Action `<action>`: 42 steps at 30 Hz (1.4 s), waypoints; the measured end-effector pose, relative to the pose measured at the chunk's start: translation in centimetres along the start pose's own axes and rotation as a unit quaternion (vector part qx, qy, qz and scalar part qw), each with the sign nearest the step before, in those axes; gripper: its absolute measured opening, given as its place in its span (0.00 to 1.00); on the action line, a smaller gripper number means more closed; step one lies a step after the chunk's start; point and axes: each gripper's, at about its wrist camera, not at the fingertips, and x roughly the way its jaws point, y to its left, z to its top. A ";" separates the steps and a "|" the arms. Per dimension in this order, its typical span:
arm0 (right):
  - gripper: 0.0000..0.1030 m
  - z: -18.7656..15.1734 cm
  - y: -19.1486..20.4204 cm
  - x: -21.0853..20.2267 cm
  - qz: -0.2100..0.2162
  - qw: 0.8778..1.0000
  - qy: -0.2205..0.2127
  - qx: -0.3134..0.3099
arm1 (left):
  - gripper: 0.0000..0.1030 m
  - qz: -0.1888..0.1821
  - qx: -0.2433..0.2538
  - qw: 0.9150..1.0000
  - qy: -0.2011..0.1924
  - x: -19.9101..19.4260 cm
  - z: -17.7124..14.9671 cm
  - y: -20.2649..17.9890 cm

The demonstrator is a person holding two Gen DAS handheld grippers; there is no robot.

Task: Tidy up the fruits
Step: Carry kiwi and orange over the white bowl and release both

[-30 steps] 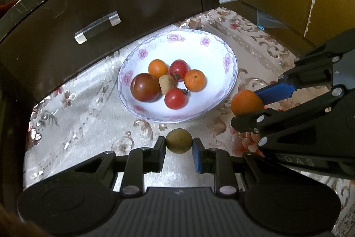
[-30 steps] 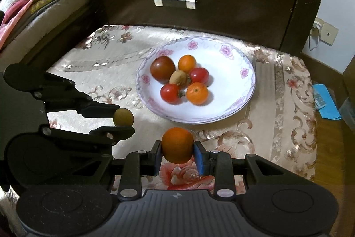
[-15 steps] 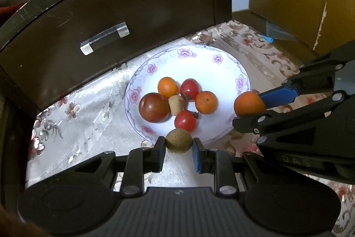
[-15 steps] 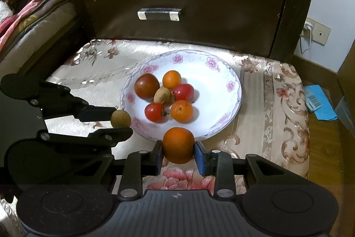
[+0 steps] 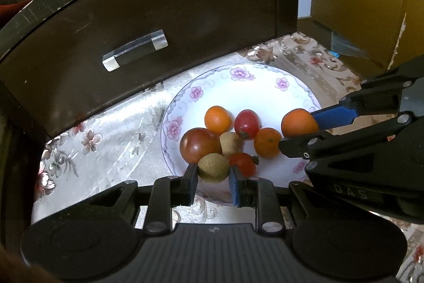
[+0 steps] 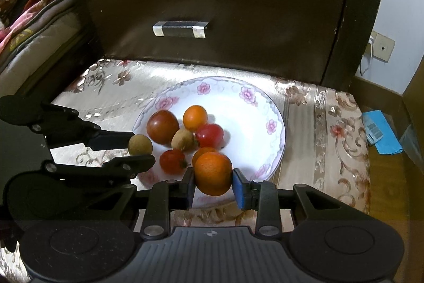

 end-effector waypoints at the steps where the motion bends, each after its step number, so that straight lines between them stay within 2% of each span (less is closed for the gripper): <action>1: 0.26 0.1 0.0 0.2 0.000 1.000 0.000 -0.001 | 0.32 0.002 0.000 1.000 0.000 0.2 0.0 0.0; 30: 0.28 1.1 -1.4 3.1 0.003 1.000 -0.015 0.009 | 0.33 0.016 -0.006 1.000 0.001 2.3 0.5 0.4; 31: 0.28 1.1 -1.4 3.1 0.002 1.000 -0.015 0.009 | 0.37 0.015 -0.004 1.000 0.002 2.4 0.5 0.3; 34: 0.32 1.1 -1.6 3.1 0.000 1.000 -0.019 0.014 | 0.39 0.018 0.007 1.000 -0.004 2.2 0.5 -0.1; 36: 0.40 1.2 -1.8 3.0 0.008 0.999 -0.024 0.022 | 0.40 0.017 0.005 1.000 -0.005 2.2 0.5 -0.1; 42: 0.40 1.3 -1.6 2.6 0.005 0.999 -0.031 0.019 | 0.43 0.018 0.002 1.000 -0.004 1.8 0.3 0.1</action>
